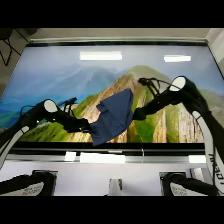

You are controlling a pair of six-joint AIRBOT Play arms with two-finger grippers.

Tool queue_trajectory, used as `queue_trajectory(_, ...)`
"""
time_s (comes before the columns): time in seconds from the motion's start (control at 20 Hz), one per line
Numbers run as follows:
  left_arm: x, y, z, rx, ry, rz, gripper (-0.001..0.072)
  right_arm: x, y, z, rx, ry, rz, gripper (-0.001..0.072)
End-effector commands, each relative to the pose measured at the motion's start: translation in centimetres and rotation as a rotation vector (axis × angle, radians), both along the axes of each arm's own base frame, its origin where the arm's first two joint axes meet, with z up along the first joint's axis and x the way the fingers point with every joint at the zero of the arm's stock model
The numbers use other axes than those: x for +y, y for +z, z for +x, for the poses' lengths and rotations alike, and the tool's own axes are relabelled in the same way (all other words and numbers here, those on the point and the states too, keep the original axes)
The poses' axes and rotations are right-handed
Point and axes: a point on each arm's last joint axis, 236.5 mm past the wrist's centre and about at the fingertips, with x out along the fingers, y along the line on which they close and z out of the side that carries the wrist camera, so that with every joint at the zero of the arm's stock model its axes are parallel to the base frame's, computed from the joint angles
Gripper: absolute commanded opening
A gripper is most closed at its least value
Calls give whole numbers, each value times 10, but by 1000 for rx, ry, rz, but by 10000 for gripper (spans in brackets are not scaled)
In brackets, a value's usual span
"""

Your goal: Fold the shirts.

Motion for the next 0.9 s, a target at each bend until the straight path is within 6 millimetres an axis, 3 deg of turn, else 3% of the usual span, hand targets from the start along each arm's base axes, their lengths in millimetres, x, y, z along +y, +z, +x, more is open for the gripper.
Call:
queue_trajectory(0.0,-15,-19,1,1,71,-48,714,26,-21,-11,57,47,4,694)
queue_trajectory(0.05,-16,-24,4,-2,81,-47,711,32,-24,-12,62,50,11,693)
queue_trajectory(0.1,-16,-27,8,-10,93,-42,641,39,-27,-13,63,55,10,693)
queue_trajectory(0.25,-15,-28,17,-47,106,-39,82,58,-42,-17,78,61,-1,692)
queue_trajectory(0.3,-15,-26,18,-62,89,-41,32,64,-49,-18,92,57,-8,691)
queue_trajectory(0.55,-16,-10,24,-129,68,-56,31,82,-71,-11,146,-37,16,654)
queue_trajectory(0.6,-16,-6,26,-144,71,-59,31,84,-72,-6,140,-64,19,550)
queue_trajectory(0.65,-16,-3,27,-156,73,-62,31,86,-71,-2,128,-77,31,179)
queue_trajectory(0.7,-16,2,28,-168,73,-66,30,91,-66,0,130,-81,55,31)
queue_trajectory(0.8,-8,22,39,-244,79,-63,29,93,-32,5,45,19,95,30)
queue_trajectory(0.85,6,43,54,-320,89,-38,28,84,-4,14,-37,61,89,30)
